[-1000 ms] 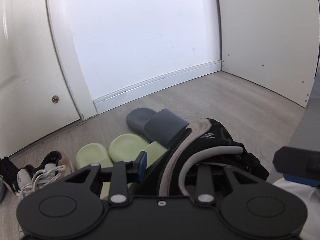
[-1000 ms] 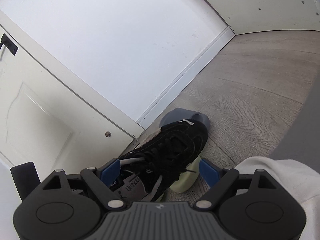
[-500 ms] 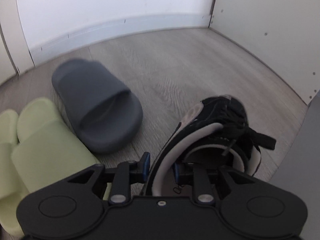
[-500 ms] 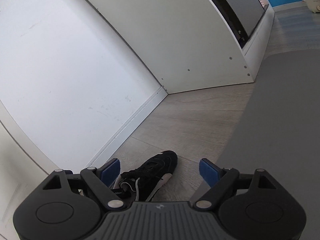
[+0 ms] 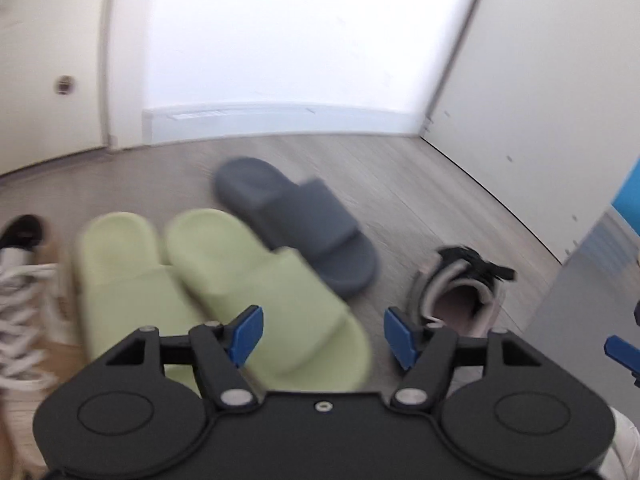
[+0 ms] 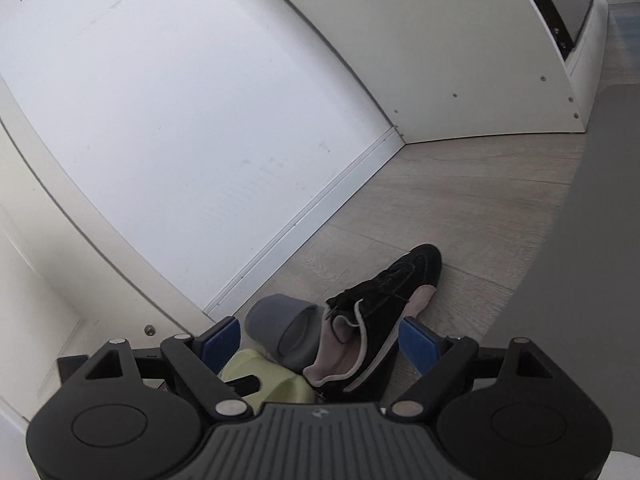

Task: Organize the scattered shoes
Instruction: 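Grasp the second black Puma sneaker with the left tool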

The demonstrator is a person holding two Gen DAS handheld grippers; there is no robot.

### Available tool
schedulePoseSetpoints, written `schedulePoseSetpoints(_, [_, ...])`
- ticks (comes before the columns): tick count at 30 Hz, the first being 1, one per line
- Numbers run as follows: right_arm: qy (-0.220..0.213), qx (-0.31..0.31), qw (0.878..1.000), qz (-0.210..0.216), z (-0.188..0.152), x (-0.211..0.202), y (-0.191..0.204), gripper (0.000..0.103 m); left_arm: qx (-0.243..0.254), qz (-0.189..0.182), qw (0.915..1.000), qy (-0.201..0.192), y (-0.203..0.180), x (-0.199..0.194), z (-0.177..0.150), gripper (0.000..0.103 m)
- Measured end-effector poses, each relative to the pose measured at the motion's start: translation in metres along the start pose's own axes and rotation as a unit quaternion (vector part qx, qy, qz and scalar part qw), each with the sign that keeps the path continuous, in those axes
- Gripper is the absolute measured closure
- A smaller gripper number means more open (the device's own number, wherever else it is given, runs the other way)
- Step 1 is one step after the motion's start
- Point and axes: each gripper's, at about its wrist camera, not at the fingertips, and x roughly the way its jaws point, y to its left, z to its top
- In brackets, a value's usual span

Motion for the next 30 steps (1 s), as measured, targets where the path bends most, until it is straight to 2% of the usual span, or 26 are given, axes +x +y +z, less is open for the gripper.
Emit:
schedulePoseSetpoints(2, [0.016,-0.011,1.000,0.014,-0.006,0.008,0.014,0.016,-0.011,0.090,0.9956,-0.024,0.063,-0.017,0.005,0.022])
schedulePoseSetpoints(4, [0.043,-0.025,0.998,0.037,-0.017,0.020,0.034,0.016,-0.057,0.142,0.9878,-0.025,0.129,-0.029,0.010,0.022])
schedulePoseSetpoints(5, [0.057,-0.029,0.997,0.049,-0.023,0.025,0.043,0.016,-0.077,0.150,0.9854,-0.024,0.155,-0.033,0.013,0.022])
schedulePoseSetpoints(7, [0.086,-0.035,0.993,0.074,-0.035,0.037,0.061,0.016,-0.141,0.174,0.9745,-0.014,0.223,-0.036,0.023,0.022])
schedulePoseSetpoints(10, [0.123,-0.043,0.987,0.096,-0.054,0.053,0.084,0.016,-0.242,0.182,0.9530,0.004,0.316,-0.033,0.039,0.022])
schedulePoseSetpoints(12, [0.143,-0.057,0.984,0.094,-0.066,0.064,0.097,0.016,-0.269,0.195,0.9431,0.008,0.357,-0.021,0.050,0.022])
schedulePoseSetpoints(13, [0.155,-0.066,0.981,0.093,-0.073,0.070,0.104,0.016,-0.274,0.217,0.9370,0.014,0.374,-0.011,0.057,0.022])
schedulePoseSetpoints(16, [0.191,-0.093,0.974,0.084,-0.094,0.091,0.124,0.016,-0.297,0.249,0.9214,0.027,0.418,0.013,0.071,0.022])
schedulePoseSetpoints(18, [0.208,-0.109,0.969,0.071,-0.106,0.104,0.134,0.016,-0.325,0.236,0.9146,0.048,0.443,0.031,0.077,0.022])
schedulePoseSetpoints(20, [0.210,-0.130,0.968,0.051,-0.114,0.115,0.142,0.016,-0.322,0.225,0.9169,0.071,0.455,0.049,0.084,0.018])
schedulePoseSetpoints(22, [0.197,-0.183,0.963,0.020,-0.121,0.126,0.153,0.016,-0.306,0.217,0.9236,0.079,0.456,0.061,0.091,0.014])
schedulePoseSetpoints(23, [0.191,-0.219,0.957,0.013,-0.124,0.131,0.160,0.016,-0.306,0.213,0.9246,0.077,0.455,0.063,0.090,0.014])
schedulePoseSetpoints(24, [0.182,-0.262,0.947,0.014,-0.128,0.136,0.169,0.016,-0.318,0.209,0.9219,0.073,0.455,0.059,0.089,0.018])
schedulePoseSetpoints(25, [0.173,-0.303,0.937,0.022,-0.132,0.141,0.179,0.016,-0.328,0.204,0.9198,0.068,0.456,0.055,0.087,0.023])
schedulePoseSetpoints(26, [0.166,-0.331,0.928,0.040,-0.135,0.145,0.186,0.016,-0.323,0.192,0.9248,0.063,0.457,0.049,0.085,0.028])
schedulePoseSetpoints(28, [0.160,-0.365,0.912,0.095,-0.137,0.148,0.198,0.016,-0.307,0.197,0.9301,0.045,0.457,0.031,0.079,0.028])
schedulePoseSetpoints(30, [0.161,-0.385,0.898,0.142,-0.139,0.153,0.209,0.016,-0.308,0.196,0.9297,0.048,0.459,0.025,0.074,0.026])
